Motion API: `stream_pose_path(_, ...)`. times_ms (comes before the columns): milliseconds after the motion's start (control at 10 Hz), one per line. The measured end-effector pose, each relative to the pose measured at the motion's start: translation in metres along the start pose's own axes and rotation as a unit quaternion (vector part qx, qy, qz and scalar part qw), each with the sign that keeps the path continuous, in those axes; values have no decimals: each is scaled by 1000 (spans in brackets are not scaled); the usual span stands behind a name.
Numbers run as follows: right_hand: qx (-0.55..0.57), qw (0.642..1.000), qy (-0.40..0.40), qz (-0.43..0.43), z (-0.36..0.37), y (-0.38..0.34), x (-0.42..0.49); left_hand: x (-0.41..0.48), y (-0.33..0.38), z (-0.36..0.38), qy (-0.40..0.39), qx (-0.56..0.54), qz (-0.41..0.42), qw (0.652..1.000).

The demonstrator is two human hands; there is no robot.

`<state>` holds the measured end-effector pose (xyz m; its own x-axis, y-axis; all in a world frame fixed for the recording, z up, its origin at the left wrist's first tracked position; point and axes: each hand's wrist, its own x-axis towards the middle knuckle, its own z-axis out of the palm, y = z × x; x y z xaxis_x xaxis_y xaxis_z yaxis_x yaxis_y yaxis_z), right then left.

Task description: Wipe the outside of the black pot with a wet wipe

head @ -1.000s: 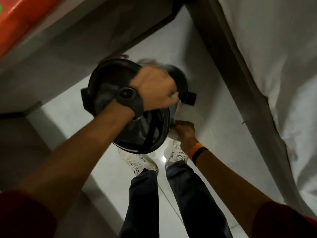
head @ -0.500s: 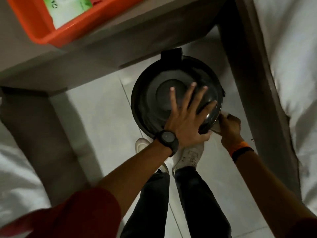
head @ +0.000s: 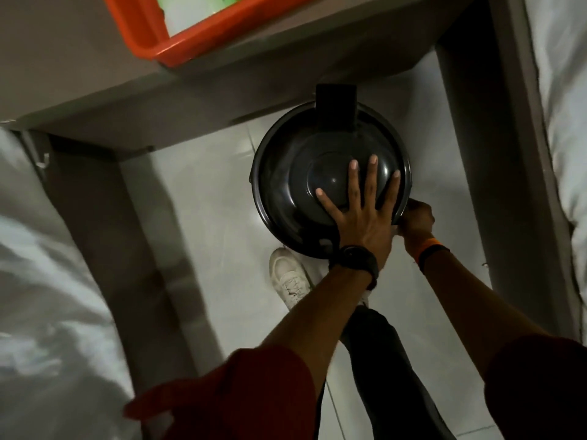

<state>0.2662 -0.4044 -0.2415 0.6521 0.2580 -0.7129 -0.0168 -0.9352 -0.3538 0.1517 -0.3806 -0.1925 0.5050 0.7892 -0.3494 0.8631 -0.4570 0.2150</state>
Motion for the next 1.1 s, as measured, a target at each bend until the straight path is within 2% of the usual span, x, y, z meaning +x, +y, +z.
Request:
stream_pose_path(100,-16,999,20,-35,-18,13,-7,-6,21,-7,-27,-38,-68,997)
stream_pose_path(300,-49,998,36,-20,-43,48,-47,-7,24,-44,-68,-132,-85,985)
stream_pose_path(400,-26,998,49,-23,-49,59,-70,-21,5,-74,-18,-186,-90,978)
stream_pose_path(500,55,994,77,-47,-58,52,-112,-47,-39,-134,149,-318,-101,931)
stream_pose_path(600,108,988,106,-38,-62,44,-132,-59,-70,-168,255,-350,-106,895)
stream_pose_path(700,233,966,107,24,-63,30,-149,-64,-104,-208,281,-382,-127,872)
stream_pose_path(800,296,950,80,52,-60,17,-145,-55,-116,-223,262,-401,-126,869)
stream_pose_path(900,275,961,-4,-10,-43,-12,-134,-31,-131,-236,263,-427,-117,858)
stream_pose_path(1000,186,976,-67,-95,-23,-35,-125,-15,-138,-242,276,-438,-111,848)
stream_pose_path(1100,73,985,-120,-102,18,-77,-89,13,-140,-248,285,-496,-111,813)
